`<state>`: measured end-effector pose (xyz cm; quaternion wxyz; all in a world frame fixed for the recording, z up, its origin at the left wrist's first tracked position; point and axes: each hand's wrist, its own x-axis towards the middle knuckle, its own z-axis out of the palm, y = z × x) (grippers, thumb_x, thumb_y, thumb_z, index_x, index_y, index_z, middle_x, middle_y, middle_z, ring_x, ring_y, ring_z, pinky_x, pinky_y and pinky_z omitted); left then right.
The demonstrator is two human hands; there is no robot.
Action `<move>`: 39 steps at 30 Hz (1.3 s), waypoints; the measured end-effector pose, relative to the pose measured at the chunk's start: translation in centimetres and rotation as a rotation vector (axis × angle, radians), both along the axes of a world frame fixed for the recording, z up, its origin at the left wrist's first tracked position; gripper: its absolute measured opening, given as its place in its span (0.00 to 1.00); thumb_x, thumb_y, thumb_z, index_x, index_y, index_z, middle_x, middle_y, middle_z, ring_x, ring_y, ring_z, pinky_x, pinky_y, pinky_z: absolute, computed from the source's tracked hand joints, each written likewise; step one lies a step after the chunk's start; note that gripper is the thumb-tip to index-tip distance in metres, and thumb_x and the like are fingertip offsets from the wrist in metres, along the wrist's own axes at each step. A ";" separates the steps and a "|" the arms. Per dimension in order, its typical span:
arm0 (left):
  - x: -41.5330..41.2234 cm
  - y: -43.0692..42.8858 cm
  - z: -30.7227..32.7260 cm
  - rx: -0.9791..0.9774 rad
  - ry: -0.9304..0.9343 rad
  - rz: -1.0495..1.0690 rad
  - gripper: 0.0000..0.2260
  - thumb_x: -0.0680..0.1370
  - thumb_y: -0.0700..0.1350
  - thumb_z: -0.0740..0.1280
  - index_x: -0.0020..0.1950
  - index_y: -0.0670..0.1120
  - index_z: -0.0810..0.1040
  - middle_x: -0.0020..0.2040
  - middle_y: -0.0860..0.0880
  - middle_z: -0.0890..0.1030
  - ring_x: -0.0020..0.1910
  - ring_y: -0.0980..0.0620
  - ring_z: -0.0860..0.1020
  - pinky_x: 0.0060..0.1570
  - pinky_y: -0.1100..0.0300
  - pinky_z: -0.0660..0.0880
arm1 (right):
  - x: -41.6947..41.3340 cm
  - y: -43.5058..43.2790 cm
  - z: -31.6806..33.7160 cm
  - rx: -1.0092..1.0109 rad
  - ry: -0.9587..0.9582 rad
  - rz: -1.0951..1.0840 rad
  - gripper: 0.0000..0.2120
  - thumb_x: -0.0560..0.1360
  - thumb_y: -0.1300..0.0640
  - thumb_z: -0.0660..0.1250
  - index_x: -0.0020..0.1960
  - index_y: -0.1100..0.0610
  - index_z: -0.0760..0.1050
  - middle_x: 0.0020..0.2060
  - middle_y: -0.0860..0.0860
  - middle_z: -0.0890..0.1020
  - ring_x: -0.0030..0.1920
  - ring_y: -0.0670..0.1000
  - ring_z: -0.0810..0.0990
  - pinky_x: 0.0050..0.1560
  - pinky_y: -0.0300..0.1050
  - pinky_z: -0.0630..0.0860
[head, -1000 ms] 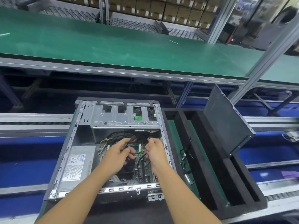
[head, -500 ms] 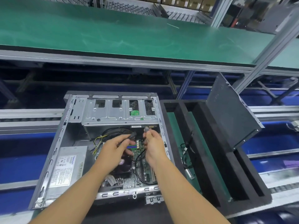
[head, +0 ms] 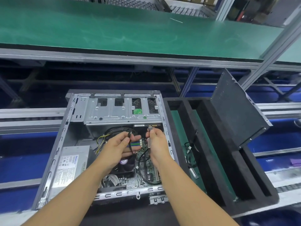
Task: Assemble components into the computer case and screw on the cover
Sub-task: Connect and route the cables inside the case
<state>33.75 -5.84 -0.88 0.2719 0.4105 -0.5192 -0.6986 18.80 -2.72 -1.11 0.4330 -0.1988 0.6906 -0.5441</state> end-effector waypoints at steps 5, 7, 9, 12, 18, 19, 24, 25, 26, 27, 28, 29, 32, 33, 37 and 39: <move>0.2 -0.1 -0.2 -0.014 0.039 -0.041 0.10 0.85 0.41 0.55 0.49 0.44 0.74 0.60 0.51 0.83 0.55 0.44 0.83 0.59 0.46 0.76 | 0.0 0.2 0.0 0.002 0.002 0.015 0.09 0.86 0.60 0.54 0.51 0.57 0.71 0.45 0.46 0.77 0.49 0.41 0.73 0.47 0.40 0.66; 0.2 -0.2 -0.4 -0.017 0.041 -0.048 0.10 0.85 0.41 0.55 0.49 0.45 0.74 0.60 0.51 0.83 0.56 0.44 0.83 0.60 0.46 0.75 | 0.0 0.2 -0.1 0.009 0.007 0.018 0.09 0.87 0.59 0.54 0.52 0.57 0.72 0.45 0.46 0.77 0.50 0.41 0.74 0.48 0.39 0.66; 0.2 -0.2 -0.5 -0.022 0.043 -0.052 0.10 0.85 0.41 0.55 0.49 0.44 0.74 0.60 0.50 0.83 0.56 0.45 0.83 0.60 0.46 0.75 | 0.0 0.2 -0.2 0.019 0.008 0.015 0.09 0.87 0.59 0.53 0.55 0.58 0.72 0.45 0.46 0.77 0.50 0.42 0.74 0.48 0.39 0.67; 0.1 -0.2 -0.6 -0.039 0.036 -0.050 0.09 0.85 0.41 0.55 0.50 0.44 0.74 0.58 0.50 0.84 0.56 0.47 0.83 0.59 0.49 0.76 | 0.1 0.2 -0.1 0.012 0.004 0.008 0.10 0.87 0.60 0.53 0.51 0.55 0.72 0.44 0.47 0.78 0.50 0.45 0.75 0.50 0.41 0.69; 0.2 -0.6 -0.6 -0.124 -0.018 0.161 0.09 0.85 0.38 0.56 0.51 0.45 0.75 0.51 0.50 0.86 0.52 0.47 0.84 0.54 0.52 0.78 | 0.3 0.7 0.9 -0.230 -0.224 0.102 0.10 0.86 0.63 0.55 0.51 0.55 0.74 0.44 0.49 0.82 0.51 0.51 0.78 0.61 0.54 0.72; 0.2 -0.7 -0.6 -0.129 -0.008 0.216 0.09 0.85 0.38 0.55 0.52 0.45 0.75 0.52 0.50 0.86 0.52 0.48 0.84 0.53 0.52 0.78 | 0.3 0.8 1.1 -0.290 -0.289 0.128 0.09 0.86 0.63 0.57 0.52 0.56 0.74 0.44 0.49 0.83 0.51 0.51 0.78 0.61 0.54 0.73; 0.6 -1.1 -0.8 -0.144 0.044 0.342 0.10 0.85 0.38 0.55 0.52 0.45 0.76 0.53 0.46 0.85 0.53 0.46 0.84 0.53 0.52 0.80 | 0.7 1.7 2.5 -0.455 -0.424 0.280 0.07 0.75 0.65 0.67 0.51 0.58 0.76 0.40 0.52 0.86 0.47 0.51 0.83 0.54 0.44 0.79; 0.7 -1.2 -0.8 -0.145 0.048 0.357 0.10 0.85 0.39 0.55 0.53 0.45 0.76 0.54 0.46 0.85 0.53 0.46 0.84 0.52 0.53 0.80 | 0.8 1.9 2.6 -0.443 -0.352 0.321 0.08 0.74 0.69 0.68 0.50 0.58 0.78 0.41 0.53 0.87 0.49 0.54 0.83 0.57 0.46 0.79; 0.8 -1.2 -0.9 -0.145 0.050 0.367 0.10 0.85 0.39 0.55 0.54 0.44 0.76 0.54 0.46 0.84 0.52 0.46 0.84 0.50 0.54 0.80 | 1.0 2.1 2.5 -0.423 -0.256 0.370 0.11 0.74 0.72 0.69 0.49 0.57 0.81 0.43 0.55 0.87 0.50 0.55 0.84 0.58 0.48 0.80; 0.8 -1.2 -0.9 -0.148 0.045 0.369 0.10 0.85 0.39 0.56 0.54 0.44 0.77 0.54 0.46 0.84 0.51 0.47 0.85 0.48 0.56 0.81 | 1.3 2.3 2.4 -0.404 -0.164 0.422 0.15 0.73 0.74 0.71 0.48 0.55 0.84 0.45 0.56 0.88 0.51 0.56 0.85 0.58 0.48 0.80; 0.7 -1.2 -0.8 -0.154 0.034 0.359 0.10 0.85 0.38 0.56 0.54 0.43 0.77 0.54 0.46 0.84 0.51 0.47 0.85 0.47 0.57 0.81 | 1.6 2.5 2.3 -0.388 -0.086 0.460 0.16 0.72 0.73 0.73 0.47 0.52 0.85 0.46 0.56 0.88 0.52 0.56 0.86 0.57 0.48 0.81; 0.7 -1.2 -0.8 -0.162 0.018 0.341 0.10 0.84 0.37 0.56 0.54 0.43 0.77 0.53 0.46 0.85 0.50 0.48 0.85 0.46 0.57 0.82 | 2.0 2.6 2.3 -0.379 -0.028 0.477 0.17 0.71 0.71 0.75 0.47 0.49 0.86 0.47 0.55 0.88 0.52 0.55 0.86 0.56 0.47 0.82; 0.5 -1.1 -0.7 -0.176 -0.027 0.286 0.10 0.84 0.36 0.57 0.52 0.42 0.77 0.50 0.49 0.85 0.44 0.54 0.85 0.41 0.61 0.80 | 2.6 2.3 2.1 -0.355 0.063 0.481 0.20 0.68 0.68 0.78 0.46 0.42 0.85 0.44 0.47 0.88 0.48 0.45 0.85 0.53 0.39 0.80; 0.5 -1.0 -0.8 -0.180 -0.041 0.268 0.09 0.84 0.36 0.57 0.52 0.42 0.77 0.47 0.50 0.85 0.42 0.57 0.84 0.40 0.63 0.79 | 2.7 2.1 2.1 -0.344 0.069 0.481 0.21 0.68 0.67 0.79 0.45 0.40 0.84 0.42 0.46 0.87 0.46 0.43 0.84 0.52 0.38 0.80; 0.5 -1.1 -1.0 -0.249 -0.136 0.220 0.09 0.81 0.32 0.63 0.51 0.46 0.78 0.42 0.55 0.83 0.39 0.63 0.80 0.40 0.68 0.74 | 2.8 1.9 1.7 -0.332 0.073 0.488 0.19 0.68 0.66 0.79 0.44 0.42 0.82 0.40 0.44 0.86 0.44 0.41 0.83 0.49 0.34 0.77; 0.5 -1.2 -1.0 -0.267 -0.157 0.220 0.10 0.81 0.33 0.62 0.51 0.46 0.78 0.44 0.54 0.83 0.41 0.62 0.80 0.42 0.66 0.74 | 2.8 2.0 1.7 -0.336 0.086 0.493 0.18 0.68 0.64 0.79 0.44 0.41 0.82 0.41 0.43 0.87 0.45 0.40 0.84 0.48 0.33 0.77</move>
